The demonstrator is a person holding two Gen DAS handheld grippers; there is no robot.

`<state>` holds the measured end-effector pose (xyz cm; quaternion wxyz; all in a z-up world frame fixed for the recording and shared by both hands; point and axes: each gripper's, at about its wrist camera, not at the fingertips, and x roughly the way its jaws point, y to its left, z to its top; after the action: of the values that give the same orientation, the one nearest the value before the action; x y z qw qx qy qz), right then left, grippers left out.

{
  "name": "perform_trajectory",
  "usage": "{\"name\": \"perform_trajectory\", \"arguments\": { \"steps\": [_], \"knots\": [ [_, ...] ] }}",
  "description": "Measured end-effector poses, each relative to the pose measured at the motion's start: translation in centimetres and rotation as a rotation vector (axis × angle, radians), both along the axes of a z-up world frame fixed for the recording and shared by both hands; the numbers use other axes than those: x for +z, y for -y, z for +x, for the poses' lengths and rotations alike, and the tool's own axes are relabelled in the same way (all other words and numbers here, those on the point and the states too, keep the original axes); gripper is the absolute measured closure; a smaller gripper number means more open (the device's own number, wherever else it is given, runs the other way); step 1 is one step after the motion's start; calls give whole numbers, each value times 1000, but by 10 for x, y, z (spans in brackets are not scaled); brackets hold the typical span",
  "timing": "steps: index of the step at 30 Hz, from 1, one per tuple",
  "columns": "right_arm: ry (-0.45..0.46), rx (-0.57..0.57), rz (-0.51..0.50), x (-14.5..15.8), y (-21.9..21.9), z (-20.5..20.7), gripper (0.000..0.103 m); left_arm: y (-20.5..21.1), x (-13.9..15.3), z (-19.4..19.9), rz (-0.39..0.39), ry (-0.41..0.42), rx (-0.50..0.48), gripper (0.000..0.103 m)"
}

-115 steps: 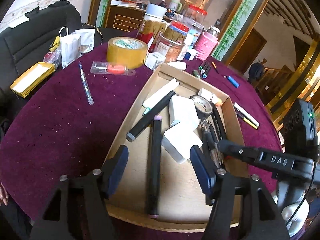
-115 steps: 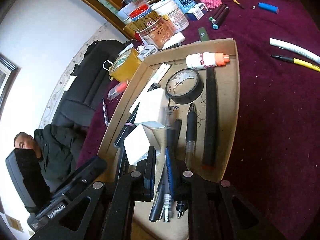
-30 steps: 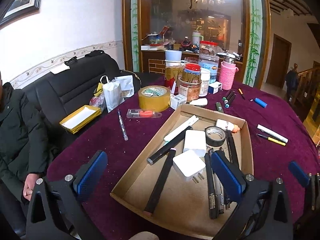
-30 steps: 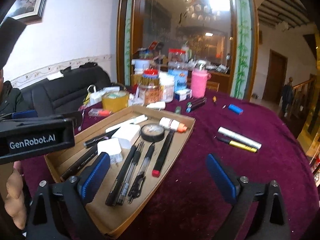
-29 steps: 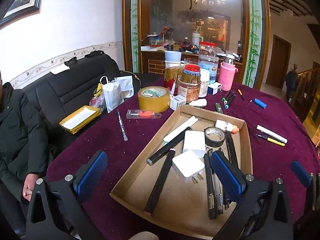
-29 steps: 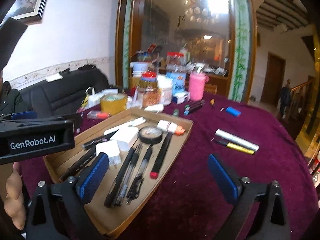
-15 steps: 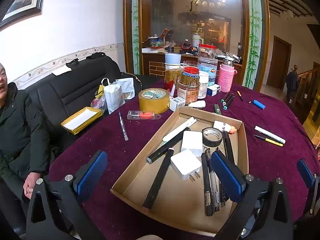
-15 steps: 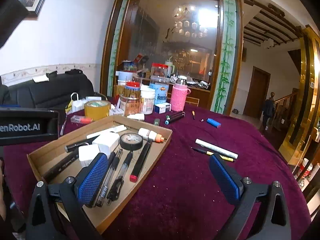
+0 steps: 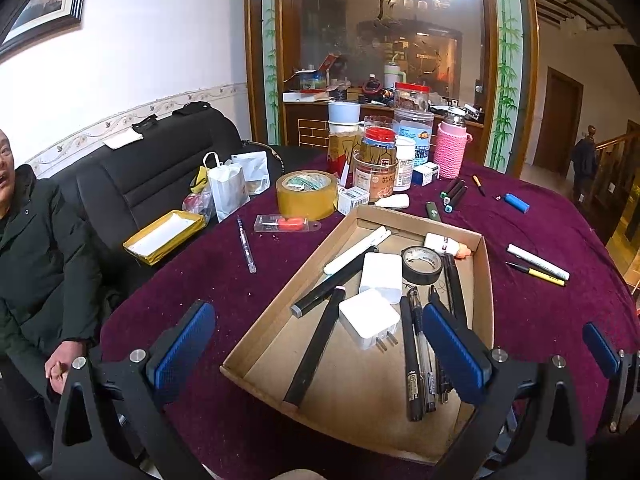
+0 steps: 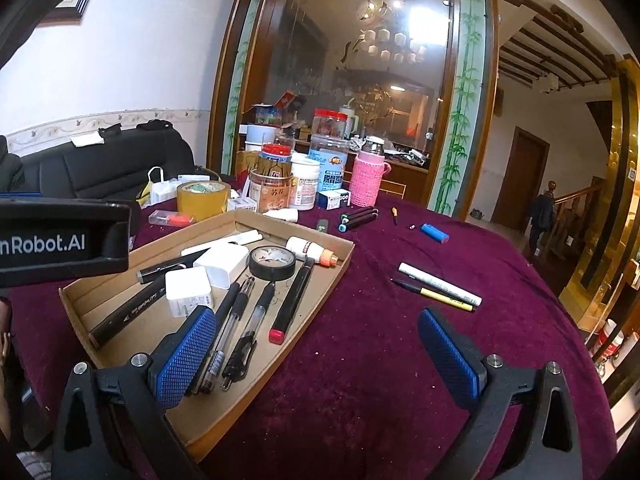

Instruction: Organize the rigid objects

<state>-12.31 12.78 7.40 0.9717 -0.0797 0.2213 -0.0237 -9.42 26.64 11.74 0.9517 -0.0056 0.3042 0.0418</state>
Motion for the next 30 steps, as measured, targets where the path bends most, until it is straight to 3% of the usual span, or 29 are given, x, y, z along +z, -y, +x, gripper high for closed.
{"name": "perform_trajectory", "arguments": {
  "steps": [30],
  "knots": [
    [-64,4,-25,-9,-13,8,1,-10,-15,6,-12,-45,-2,0]
  ]
}}
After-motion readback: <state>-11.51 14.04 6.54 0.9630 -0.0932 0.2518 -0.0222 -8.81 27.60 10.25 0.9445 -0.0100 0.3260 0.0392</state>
